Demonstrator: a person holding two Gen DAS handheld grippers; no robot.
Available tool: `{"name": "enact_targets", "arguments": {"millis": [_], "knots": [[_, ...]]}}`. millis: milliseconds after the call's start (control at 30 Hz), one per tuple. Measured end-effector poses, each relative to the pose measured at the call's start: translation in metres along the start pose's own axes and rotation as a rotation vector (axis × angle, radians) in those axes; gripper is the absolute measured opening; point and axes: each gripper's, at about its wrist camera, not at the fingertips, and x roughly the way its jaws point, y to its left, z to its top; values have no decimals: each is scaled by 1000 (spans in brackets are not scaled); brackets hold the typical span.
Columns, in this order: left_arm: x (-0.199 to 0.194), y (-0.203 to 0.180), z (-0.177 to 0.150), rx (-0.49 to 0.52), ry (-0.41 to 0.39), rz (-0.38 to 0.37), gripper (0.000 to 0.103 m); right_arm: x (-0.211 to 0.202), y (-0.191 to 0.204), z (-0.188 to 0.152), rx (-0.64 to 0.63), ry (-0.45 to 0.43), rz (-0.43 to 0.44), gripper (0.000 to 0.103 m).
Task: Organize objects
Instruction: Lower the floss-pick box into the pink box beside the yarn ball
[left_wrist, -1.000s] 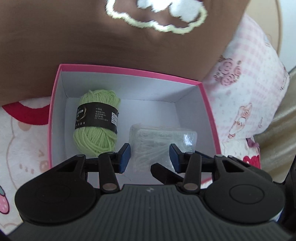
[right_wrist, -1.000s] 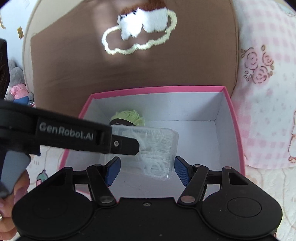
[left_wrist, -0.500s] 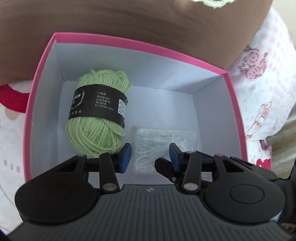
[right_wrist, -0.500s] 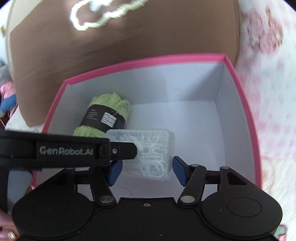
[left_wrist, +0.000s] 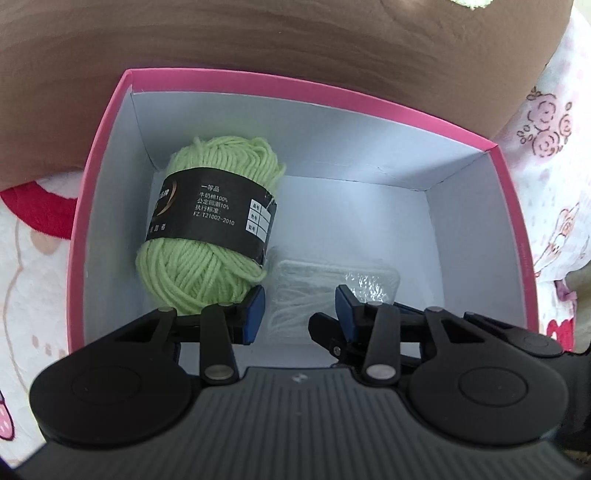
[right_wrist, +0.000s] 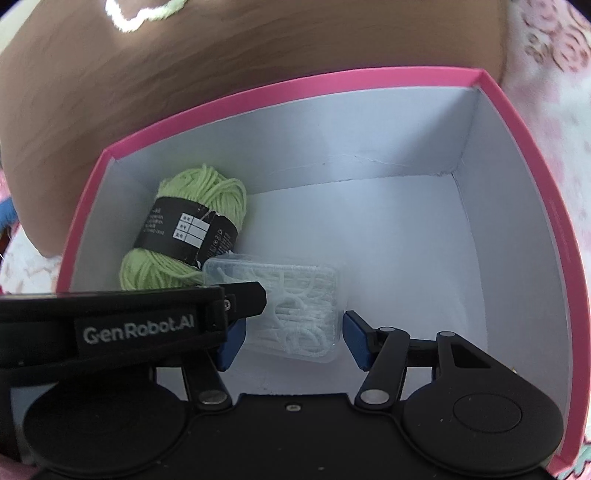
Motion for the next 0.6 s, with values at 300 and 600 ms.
{"name": "enact_targets", "arguments": {"millis": [300, 600], "knots": [[-3, -2, 4, -2, -33, -56, 45, 4, 14, 7, -159, 1, -70, 58], [-10, -7, 4, 19, -52, -73, 47, 7, 18, 5, -242, -30, -52, 58]]}}
